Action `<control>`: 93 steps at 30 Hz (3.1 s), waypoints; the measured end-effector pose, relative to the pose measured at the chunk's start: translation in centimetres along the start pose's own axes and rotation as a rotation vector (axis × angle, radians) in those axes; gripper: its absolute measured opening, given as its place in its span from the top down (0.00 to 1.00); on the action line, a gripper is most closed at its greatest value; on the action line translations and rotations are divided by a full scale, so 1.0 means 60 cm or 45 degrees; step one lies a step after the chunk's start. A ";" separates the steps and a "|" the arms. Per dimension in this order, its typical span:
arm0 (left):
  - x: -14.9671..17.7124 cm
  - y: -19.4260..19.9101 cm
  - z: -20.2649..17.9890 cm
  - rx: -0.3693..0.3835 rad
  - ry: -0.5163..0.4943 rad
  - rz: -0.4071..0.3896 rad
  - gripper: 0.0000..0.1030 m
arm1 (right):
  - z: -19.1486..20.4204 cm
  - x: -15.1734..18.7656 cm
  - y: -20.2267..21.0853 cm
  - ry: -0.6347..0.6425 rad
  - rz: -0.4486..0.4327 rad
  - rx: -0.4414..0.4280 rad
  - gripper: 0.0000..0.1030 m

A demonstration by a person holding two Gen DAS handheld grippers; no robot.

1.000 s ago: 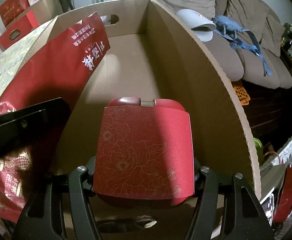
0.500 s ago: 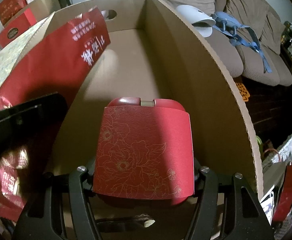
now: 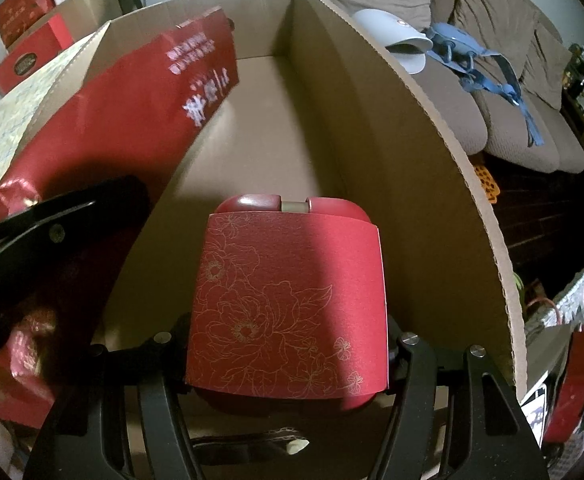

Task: Organize objects
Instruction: 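Open the left tool to release the red bag while the right tool releases the red box, then withdraw both tools from the cardboard box toward the shiny red ribbon bundle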

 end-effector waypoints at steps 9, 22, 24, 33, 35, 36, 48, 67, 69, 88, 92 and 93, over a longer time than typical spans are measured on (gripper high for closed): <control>0.005 0.000 -0.011 -0.002 -0.018 0.028 0.88 | 0.000 -0.002 -0.003 -0.002 0.008 -0.001 0.37; -0.009 0.002 -0.006 -0.031 -0.054 0.033 0.87 | -0.001 -0.003 -0.005 -0.003 0.008 0.000 0.37; -0.013 0.002 -0.002 -0.044 -0.062 0.038 0.83 | -0.001 -0.003 -0.006 -0.003 0.008 0.000 0.37; -0.030 0.009 0.009 -0.063 -0.080 0.025 0.72 | -0.001 -0.001 -0.006 -0.014 0.007 -0.002 0.36; -0.032 0.011 0.009 -0.062 -0.083 0.022 0.70 | -0.002 -0.001 -0.005 -0.016 0.009 -0.003 0.37; -0.032 0.012 0.009 -0.063 -0.084 0.020 0.70 | -0.002 -0.001 -0.004 -0.016 0.008 0.000 0.37; -0.057 0.041 0.033 -0.093 -0.064 -0.042 0.70 | -0.009 -0.011 0.008 -0.058 -0.024 -0.028 0.36; -0.096 0.092 0.058 -0.142 -0.082 -0.141 0.65 | -0.009 -0.037 0.082 -0.134 -0.151 -0.182 0.80; -0.100 0.100 0.062 -0.159 -0.086 -0.156 0.65 | -0.020 -0.033 0.081 -0.138 -0.134 -0.155 0.82; -0.111 0.235 0.103 -0.296 -0.214 -0.279 0.51 | 0.024 -0.049 0.140 -0.107 -0.244 -0.159 0.80; -0.125 0.300 0.123 -0.285 -0.237 -0.327 0.50 | 0.037 -0.061 0.198 -0.101 -0.355 -0.197 0.80; -0.128 0.328 0.135 -0.310 -0.246 -0.361 0.46 | 0.039 -0.064 0.212 -0.106 -0.389 -0.210 0.79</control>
Point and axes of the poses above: each gripper's, at about its wrist camera, not at the fingertips, and y roughly against the way its jaws point, z to its left, x to its underside, the point moved 9 cm from there along -y, roughly the way its jaws point, and after that the axes turned 5 degrees about -y, right-handed, at the moved point
